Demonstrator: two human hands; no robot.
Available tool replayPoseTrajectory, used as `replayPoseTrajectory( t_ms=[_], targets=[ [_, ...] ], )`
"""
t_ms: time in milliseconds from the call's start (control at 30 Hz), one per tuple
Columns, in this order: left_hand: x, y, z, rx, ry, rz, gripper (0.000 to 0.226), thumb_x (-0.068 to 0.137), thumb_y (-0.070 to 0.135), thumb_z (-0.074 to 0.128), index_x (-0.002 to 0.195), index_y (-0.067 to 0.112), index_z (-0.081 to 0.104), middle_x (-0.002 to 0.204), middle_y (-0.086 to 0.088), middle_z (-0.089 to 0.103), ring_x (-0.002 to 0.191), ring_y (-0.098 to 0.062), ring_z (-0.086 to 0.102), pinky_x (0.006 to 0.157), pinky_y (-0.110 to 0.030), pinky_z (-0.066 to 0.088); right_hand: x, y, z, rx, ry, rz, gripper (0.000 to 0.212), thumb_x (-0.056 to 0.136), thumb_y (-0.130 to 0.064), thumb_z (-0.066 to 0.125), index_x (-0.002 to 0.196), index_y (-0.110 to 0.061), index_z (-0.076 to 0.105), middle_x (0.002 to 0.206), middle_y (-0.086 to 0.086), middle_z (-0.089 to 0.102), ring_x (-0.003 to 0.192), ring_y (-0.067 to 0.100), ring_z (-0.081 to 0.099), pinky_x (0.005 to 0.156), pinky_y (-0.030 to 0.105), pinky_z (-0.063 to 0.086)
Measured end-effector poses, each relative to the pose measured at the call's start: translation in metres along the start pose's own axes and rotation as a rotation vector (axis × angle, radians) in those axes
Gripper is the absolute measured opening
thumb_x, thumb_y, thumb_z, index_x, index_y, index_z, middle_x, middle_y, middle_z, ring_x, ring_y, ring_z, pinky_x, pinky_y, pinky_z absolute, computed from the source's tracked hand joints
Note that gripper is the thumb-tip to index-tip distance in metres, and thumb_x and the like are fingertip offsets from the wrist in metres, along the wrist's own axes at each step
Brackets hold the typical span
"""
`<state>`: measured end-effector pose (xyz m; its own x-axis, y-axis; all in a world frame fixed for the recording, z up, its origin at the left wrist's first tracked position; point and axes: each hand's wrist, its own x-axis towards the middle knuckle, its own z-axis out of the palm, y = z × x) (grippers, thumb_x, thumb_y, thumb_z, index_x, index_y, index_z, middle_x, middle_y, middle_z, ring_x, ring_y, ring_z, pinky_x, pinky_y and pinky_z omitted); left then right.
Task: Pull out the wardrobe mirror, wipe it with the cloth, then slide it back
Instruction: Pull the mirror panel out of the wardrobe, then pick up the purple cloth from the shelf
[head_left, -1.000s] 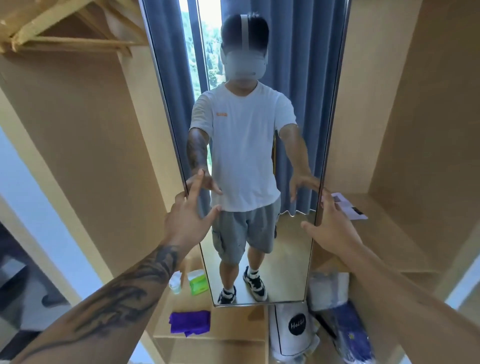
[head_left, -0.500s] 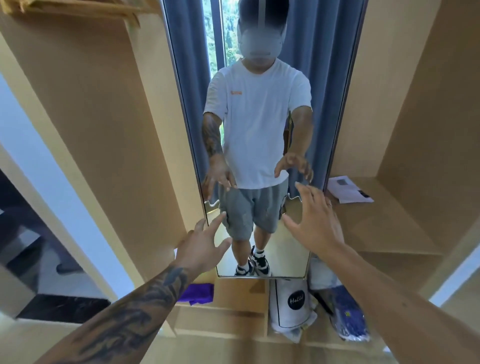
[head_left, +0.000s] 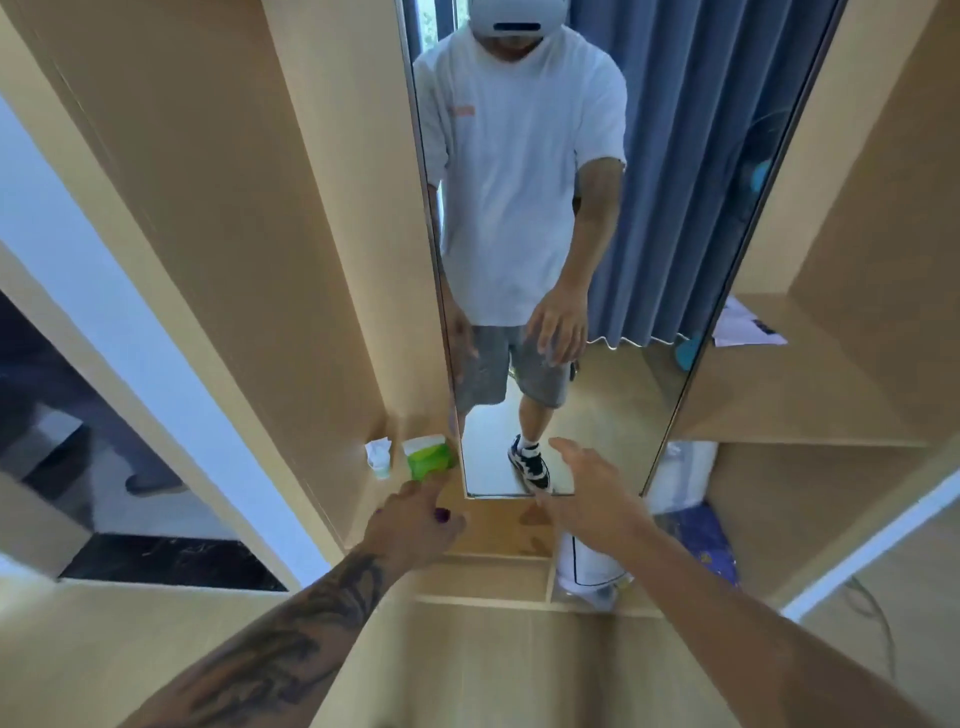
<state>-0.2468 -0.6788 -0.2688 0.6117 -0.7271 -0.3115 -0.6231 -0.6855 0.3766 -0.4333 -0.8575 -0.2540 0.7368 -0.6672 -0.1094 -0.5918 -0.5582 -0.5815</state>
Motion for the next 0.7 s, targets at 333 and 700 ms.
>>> replayPoseTrajectory(
  t_ms=[333, 700],
  targets=[
    [0.035, -0.119, 0.008, -0.128, -0.107, -0.027, 0.073, 0.098, 0.053, 0.062, 0.163, 0.031, 0.034, 0.15, -0.005, 0.055, 0.134, -0.028, 0.056, 0.108, -0.039, 0.049, 0.033, -0.049, 0.108, -0.05, -0.189, 0.103, 0.066, 0.094, -0.041, 0.068, 0.152, -0.023, 0.042, 0.129, 0.004, 0.067, 0.121, 0.028, 0.062, 0.099, 0.037, 0.05],
    [0.067, -0.233, 0.011, -0.177, -0.234, -0.02, 0.06, 0.099, 0.048, 0.061, 0.155, 0.039, 0.042, 0.139, -0.005, 0.063, 0.125, -0.033, 0.061, 0.103, -0.043, 0.052, 0.05, -0.105, 0.202, 0.027, -0.165, 0.288, 0.07, 0.095, -0.046, 0.072, 0.155, -0.022, 0.044, 0.129, 0.009, 0.069, 0.125, 0.031, 0.062, 0.102, 0.034, 0.049]
  ],
)
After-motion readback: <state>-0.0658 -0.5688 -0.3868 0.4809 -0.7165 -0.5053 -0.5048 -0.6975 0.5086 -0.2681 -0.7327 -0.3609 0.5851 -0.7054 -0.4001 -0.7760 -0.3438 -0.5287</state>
